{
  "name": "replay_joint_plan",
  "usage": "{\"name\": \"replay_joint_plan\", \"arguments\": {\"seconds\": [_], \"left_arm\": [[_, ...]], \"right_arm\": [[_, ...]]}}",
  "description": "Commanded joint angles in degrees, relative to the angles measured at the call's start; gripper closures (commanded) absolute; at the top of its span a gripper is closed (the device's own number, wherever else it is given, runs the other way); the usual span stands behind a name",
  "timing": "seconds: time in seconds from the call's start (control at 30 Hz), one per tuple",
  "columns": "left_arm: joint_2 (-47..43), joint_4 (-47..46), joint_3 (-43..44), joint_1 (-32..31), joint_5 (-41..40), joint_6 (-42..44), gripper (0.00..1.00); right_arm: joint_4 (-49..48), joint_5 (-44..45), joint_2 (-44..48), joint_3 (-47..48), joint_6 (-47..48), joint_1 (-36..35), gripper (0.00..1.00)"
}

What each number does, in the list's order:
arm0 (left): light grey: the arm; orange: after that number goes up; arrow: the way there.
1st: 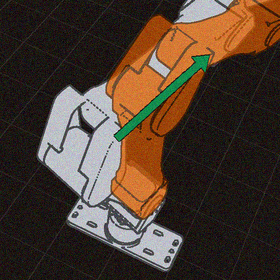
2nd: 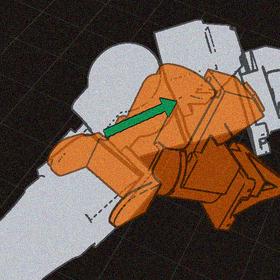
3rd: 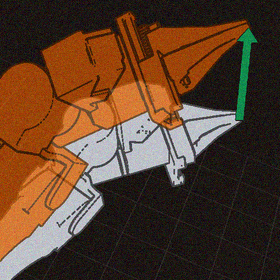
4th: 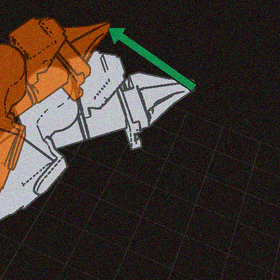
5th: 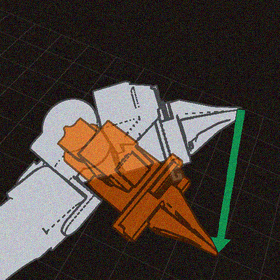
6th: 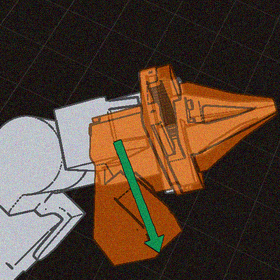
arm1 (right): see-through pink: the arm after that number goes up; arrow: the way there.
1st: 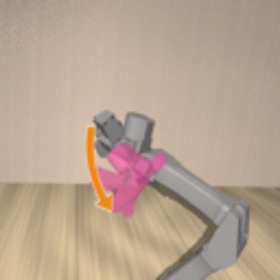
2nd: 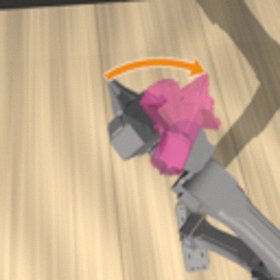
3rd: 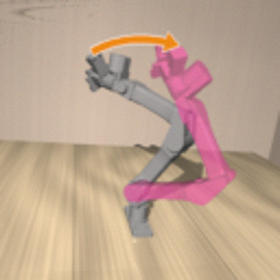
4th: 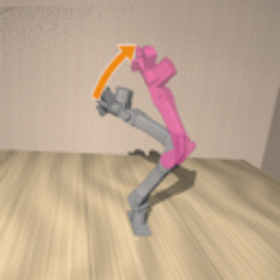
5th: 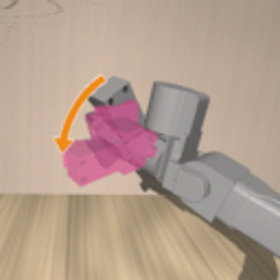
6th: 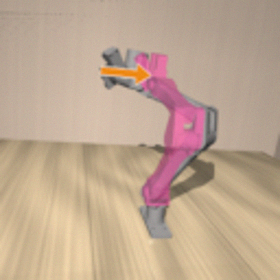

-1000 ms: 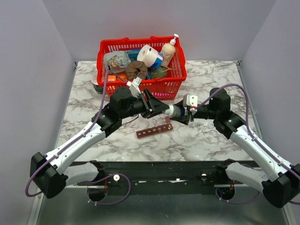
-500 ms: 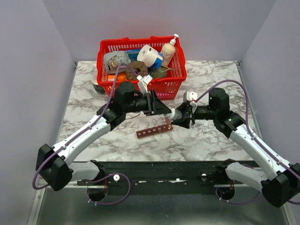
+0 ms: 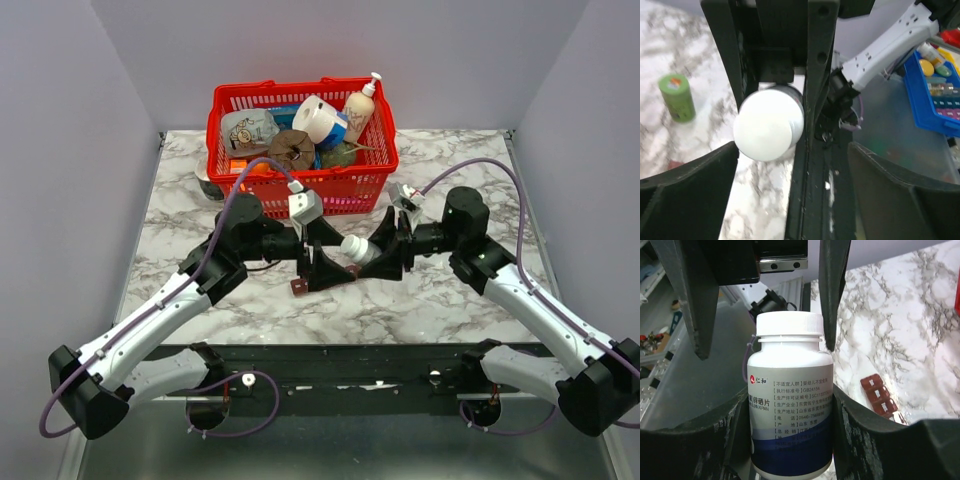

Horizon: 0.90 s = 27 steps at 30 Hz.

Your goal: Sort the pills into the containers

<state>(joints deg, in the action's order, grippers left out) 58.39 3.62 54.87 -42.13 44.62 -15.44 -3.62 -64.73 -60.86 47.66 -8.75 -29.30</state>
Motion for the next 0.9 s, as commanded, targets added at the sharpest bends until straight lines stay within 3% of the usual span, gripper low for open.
{"name": "replay_joint_plan", "arguments": {"seconds": [0.0, 0.1, 0.17, 0.27, 0.33, 0.5, 0.87], "left_arm": [[-1.87, -11.52, -0.12, 2.22, -1.02, -8.08, 0.01], [-3.28, -15.48, -0.2, 4.77, -2.07, -19.74, 0.01], [-4.25, -13.12, -0.29, 6.7, -7.94, -26.1, 0.01], [-5.83, -3.55, -0.38, 9.07, -20.39, -40.25, 0.01], [-6.01, 2.06, -0.29, 9.35, -22.72, -46.14, 0.01], [-1.89, 11.75, 4.53, 8.3, -23.35, -49.42, 0.01], [5.33, 12.29, 8.58, 2.5, -23.97, -49.42, 0.01]], "right_arm": [[-3.88, -1.99, 0.13, 2.08, -0.95, -0.14, 0.99], [-0.1, 0.21, 0.48, 3.22, 5.72, -0.14, 1.0], [1.24, 2.31, 1.18, 3.49, 9.35, -0.14, 1.0], [3.44, 4.78, 1.97, 4.11, 18.23, -0.06, 0.99], [6.69, 6.62, 2.24, 4.11, 25.43, -0.06, 0.99], [10.29, 11.64, 1.19, 4.55, 37.56, -0.14, 0.99], [10.82, 11.64, 0.74, 4.2, 37.41, -0.14, 0.99]]}}
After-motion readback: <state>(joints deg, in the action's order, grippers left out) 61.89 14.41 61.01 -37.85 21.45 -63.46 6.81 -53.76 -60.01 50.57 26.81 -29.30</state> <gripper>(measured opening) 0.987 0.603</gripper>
